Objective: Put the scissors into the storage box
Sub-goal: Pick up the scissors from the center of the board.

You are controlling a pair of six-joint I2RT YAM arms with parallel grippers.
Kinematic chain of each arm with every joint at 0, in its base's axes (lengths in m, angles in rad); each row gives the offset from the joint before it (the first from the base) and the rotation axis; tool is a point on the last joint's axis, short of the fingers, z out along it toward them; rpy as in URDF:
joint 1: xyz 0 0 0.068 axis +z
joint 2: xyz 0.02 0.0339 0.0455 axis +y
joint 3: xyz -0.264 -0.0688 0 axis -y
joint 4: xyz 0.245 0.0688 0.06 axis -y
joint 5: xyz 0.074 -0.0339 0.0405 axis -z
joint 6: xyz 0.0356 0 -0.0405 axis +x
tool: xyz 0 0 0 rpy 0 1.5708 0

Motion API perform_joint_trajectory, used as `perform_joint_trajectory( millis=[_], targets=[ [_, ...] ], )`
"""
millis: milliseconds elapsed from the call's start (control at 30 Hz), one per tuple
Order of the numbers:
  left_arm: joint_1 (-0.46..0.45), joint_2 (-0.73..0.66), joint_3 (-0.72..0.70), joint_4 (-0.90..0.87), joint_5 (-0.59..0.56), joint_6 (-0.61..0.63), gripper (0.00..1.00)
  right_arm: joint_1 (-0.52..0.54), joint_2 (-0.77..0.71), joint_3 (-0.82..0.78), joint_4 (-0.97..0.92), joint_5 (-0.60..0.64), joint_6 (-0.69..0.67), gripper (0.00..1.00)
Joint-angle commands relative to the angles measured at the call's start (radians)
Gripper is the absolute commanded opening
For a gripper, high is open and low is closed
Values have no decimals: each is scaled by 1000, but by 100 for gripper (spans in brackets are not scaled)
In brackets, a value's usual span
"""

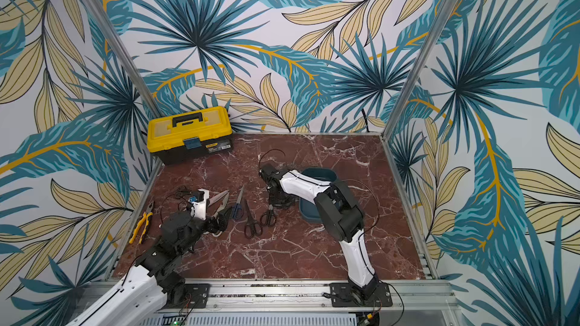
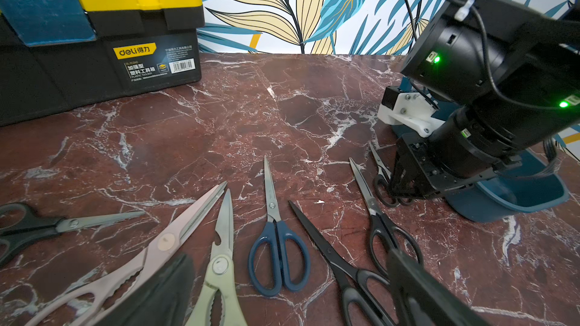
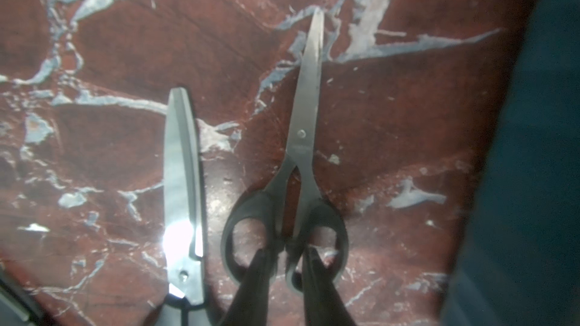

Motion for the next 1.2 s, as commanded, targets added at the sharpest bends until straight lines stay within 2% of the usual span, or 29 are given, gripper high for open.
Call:
perform_joint_trajectory(
  millis=[0,133,200,467,633,733,1167],
  targets=[
    [-2,-11,-24,5,3,2,100,-17,56,-44,13,26,39,23],
    [-3,-10,-24,3,1,2,100,-19,38,-39,15,22,13,25],
    [-3,-12,-24,3,3,2,100,-19,26,-48,18,36,5,20],
    [-2,-14,-24,2,7,4,100,-29,107,-19,-5,-4,-3,21],
    [-2,-19,-25,0,3,2,100,-37,118,-10,-12,-20,-7,3],
    [-3,-21,-25,0,3,2,100,-37,113,-10,-14,-29,-13,0],
    [-3,-21,-25,1,1,2,100,-34,-76,-30,-58,-21,-68,1]
  ],
)
